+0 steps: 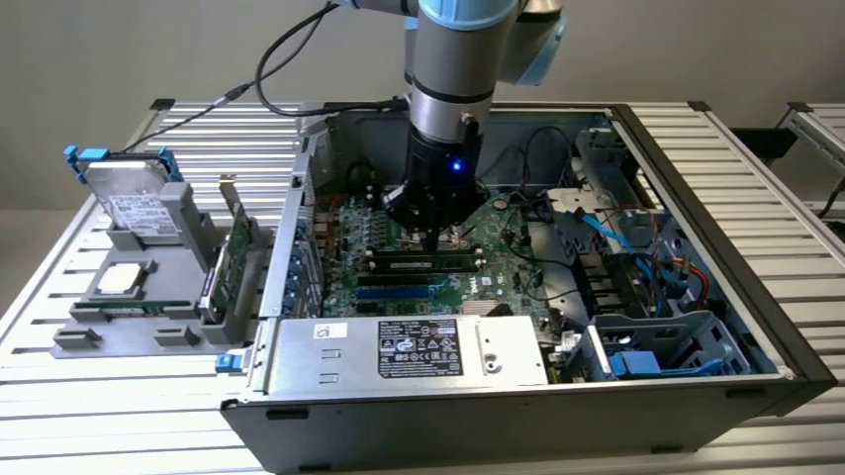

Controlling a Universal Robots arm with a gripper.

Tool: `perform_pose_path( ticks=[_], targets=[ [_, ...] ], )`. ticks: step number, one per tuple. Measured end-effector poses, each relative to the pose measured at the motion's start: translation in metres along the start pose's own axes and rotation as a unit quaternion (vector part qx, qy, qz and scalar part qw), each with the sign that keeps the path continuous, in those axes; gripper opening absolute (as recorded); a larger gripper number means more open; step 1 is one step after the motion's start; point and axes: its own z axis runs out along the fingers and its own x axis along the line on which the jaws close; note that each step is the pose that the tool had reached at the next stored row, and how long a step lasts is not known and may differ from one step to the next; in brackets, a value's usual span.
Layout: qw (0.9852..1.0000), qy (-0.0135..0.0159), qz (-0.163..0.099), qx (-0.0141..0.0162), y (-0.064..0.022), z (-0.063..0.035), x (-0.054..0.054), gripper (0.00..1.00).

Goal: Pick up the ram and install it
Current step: 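Press down the ram until it locks into place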

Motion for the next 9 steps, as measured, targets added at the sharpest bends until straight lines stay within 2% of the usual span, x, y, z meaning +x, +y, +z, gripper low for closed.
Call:
perform_pose_path(
  ticks=[4,9],
  targets=[
    [0.9998,0.0007,0.022,0.0002,-0.0001,-0.0001,0.0000,0.10],
    [0.9990,0.0041,0.044,0.0029,-0.0003,-0.0016,0.0001,0.10]
  ],
)
